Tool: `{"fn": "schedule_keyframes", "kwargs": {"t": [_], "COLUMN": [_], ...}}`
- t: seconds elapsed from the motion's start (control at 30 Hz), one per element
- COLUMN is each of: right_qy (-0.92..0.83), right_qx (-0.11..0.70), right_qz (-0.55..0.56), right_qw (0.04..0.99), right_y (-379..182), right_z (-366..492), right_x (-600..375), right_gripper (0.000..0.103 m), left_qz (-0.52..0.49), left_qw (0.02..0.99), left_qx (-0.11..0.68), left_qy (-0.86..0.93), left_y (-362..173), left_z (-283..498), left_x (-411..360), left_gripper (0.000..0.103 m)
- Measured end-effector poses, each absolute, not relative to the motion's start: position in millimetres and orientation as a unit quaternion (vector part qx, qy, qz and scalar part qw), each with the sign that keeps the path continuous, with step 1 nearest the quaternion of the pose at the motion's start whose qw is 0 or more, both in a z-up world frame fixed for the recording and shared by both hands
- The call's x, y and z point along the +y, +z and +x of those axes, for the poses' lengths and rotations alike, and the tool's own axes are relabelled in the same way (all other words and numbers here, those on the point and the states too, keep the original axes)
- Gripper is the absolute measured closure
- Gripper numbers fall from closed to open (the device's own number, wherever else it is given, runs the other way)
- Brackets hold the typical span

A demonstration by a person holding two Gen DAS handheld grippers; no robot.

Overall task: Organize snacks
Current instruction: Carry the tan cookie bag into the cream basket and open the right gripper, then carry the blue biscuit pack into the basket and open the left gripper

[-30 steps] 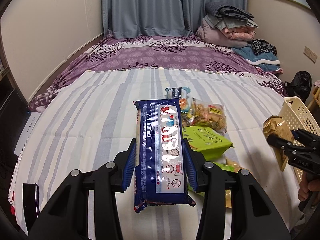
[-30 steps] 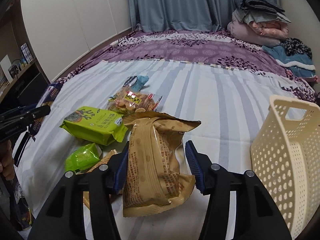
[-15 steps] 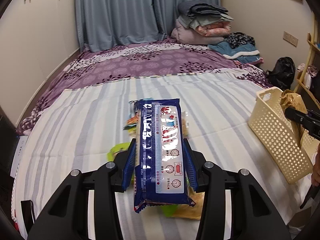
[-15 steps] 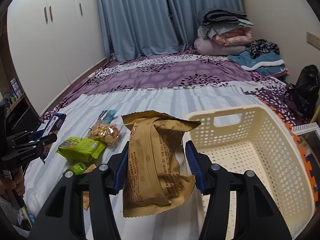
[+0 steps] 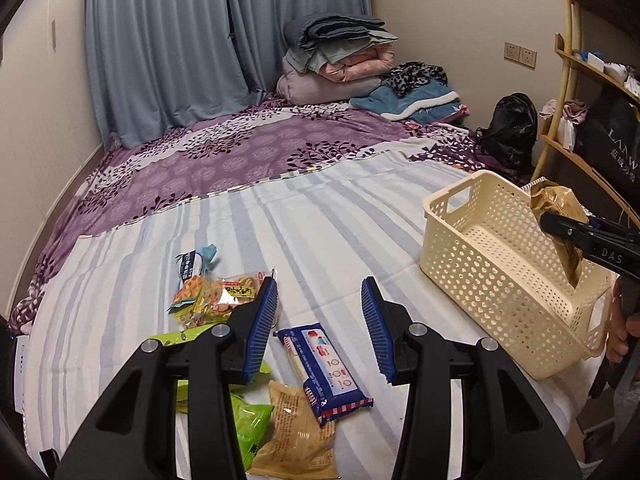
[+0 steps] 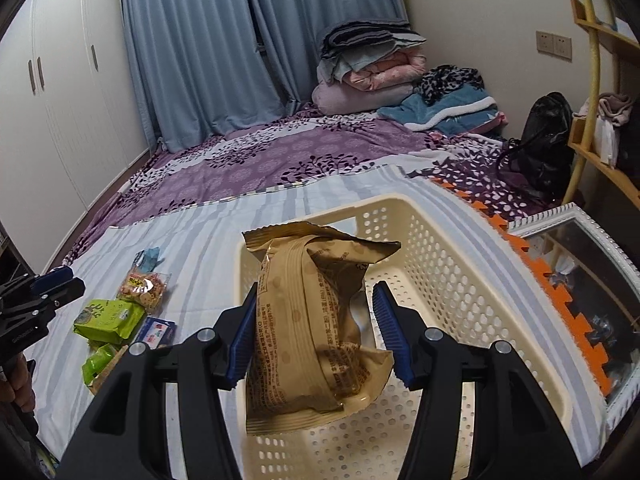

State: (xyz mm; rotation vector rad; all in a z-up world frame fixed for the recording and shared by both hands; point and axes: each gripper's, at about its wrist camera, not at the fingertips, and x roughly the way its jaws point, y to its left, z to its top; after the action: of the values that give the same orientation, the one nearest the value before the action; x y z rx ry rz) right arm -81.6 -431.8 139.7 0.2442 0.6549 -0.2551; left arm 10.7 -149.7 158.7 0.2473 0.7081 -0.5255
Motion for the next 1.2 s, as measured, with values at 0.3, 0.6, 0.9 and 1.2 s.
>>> {"fn": "schedule_keyframes", "kwargs": {"t": [0.3,0.6,0.9,1.2], "right_qy": [-0.169,-0.148,-0.146,-0.149], "right_qx": [0.315,0.305,0.296,0.286], "right_qz": [0.106,0.104,0.125,0.134], "right_qw": [0.928,0.935,0.936,0.937], "right_y": [137,140,139,139], "right_z": [-91,-93,-100,-106], "right_x": [-439,-425,-430,-435], "right_gripper": [0.016,0.015,0.015,0.015], "left_qz": [0.069,0.088,0.114,0.105], "left_qw": [0.872,0.852,0.834,0.835], "left_qx": [0.429,0.468,0.506,0.502], "left_qy": [-0.226,-0.219,-0.189,-0.198], "left_y": [115,75,34,34], "left_z": [34,41,55,54], "left_x": [-129,-148,-162,-165], "left_gripper": [0.035,0.030,0.045,0.058]}}
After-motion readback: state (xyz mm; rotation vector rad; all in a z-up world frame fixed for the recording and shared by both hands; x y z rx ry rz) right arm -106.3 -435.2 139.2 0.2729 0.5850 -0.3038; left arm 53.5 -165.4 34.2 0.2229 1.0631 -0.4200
